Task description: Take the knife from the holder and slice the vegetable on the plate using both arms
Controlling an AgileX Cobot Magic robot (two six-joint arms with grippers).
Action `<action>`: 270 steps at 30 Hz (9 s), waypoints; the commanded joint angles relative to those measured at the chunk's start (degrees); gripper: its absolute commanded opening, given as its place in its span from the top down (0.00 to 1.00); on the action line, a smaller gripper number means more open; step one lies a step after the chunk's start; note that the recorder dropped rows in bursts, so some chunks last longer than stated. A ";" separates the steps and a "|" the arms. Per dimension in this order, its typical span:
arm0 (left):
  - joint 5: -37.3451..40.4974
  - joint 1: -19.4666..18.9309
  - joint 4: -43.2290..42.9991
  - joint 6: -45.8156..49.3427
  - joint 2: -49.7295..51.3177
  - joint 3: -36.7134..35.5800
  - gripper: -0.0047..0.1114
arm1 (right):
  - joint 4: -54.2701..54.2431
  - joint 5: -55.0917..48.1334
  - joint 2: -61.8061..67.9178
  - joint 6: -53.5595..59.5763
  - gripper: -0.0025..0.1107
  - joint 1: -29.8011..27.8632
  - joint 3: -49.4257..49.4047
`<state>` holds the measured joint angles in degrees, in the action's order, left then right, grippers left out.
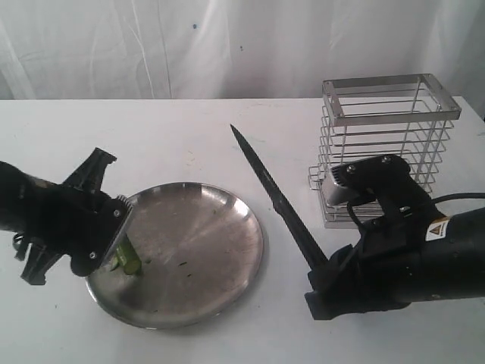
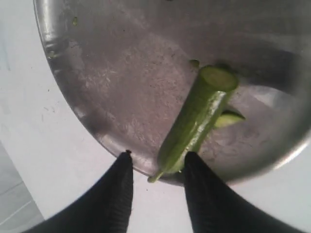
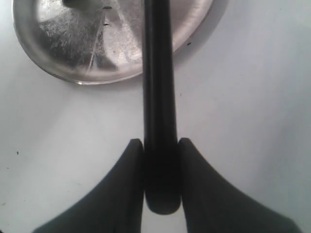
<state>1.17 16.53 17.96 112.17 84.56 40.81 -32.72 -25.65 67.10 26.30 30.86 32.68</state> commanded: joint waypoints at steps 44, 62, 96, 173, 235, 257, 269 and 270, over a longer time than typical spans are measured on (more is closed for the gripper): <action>22.91 -0.44 -19.77 -11.26 22.91 23.60 0.58 | 1.02 5.17 0.30 -1.09 0.98 0.10 -4.78; 20.98 -0.44 0.99 -42.19 20.21 23.95 0.96 | 1.02 5.20 0.30 -1.09 0.98 0.10 -4.78; 45.15 -0.44 -13.75 -85.15 29.42 39.20 0.58 | 1.02 5.09 0.30 -1.09 0.98 0.10 -4.78; -11.21 7.54 0.19 -85.22 -7.84 6.57 0.96 | 27.61 -21.69 23.33 -20.48 0.98 3.77 26.68; 11.32 -0.48 8.69 -86.65 14.15 23.79 0.96 | 30.96 -17.42 39.05 -41.70 0.98 19.42 37.53; 10.90 0.77 8.57 -86.49 14.15 23.79 0.96 | 28.37 -16.93 39.40 -38.51 0.98 19.42 37.53; 10.89 0.77 8.57 -88.23 14.15 23.79 0.96 | 28.47 -16.49 41.59 -38.87 0.98 19.42 37.28; 10.89 0.77 8.57 -88.23 14.15 23.79 0.96 | 28.47 -16.19 41.59 -38.87 0.98 19.42 37.28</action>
<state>11.59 17.09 25.67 24.49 98.97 64.47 -5.00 -42.64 108.77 -12.46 50.29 70.06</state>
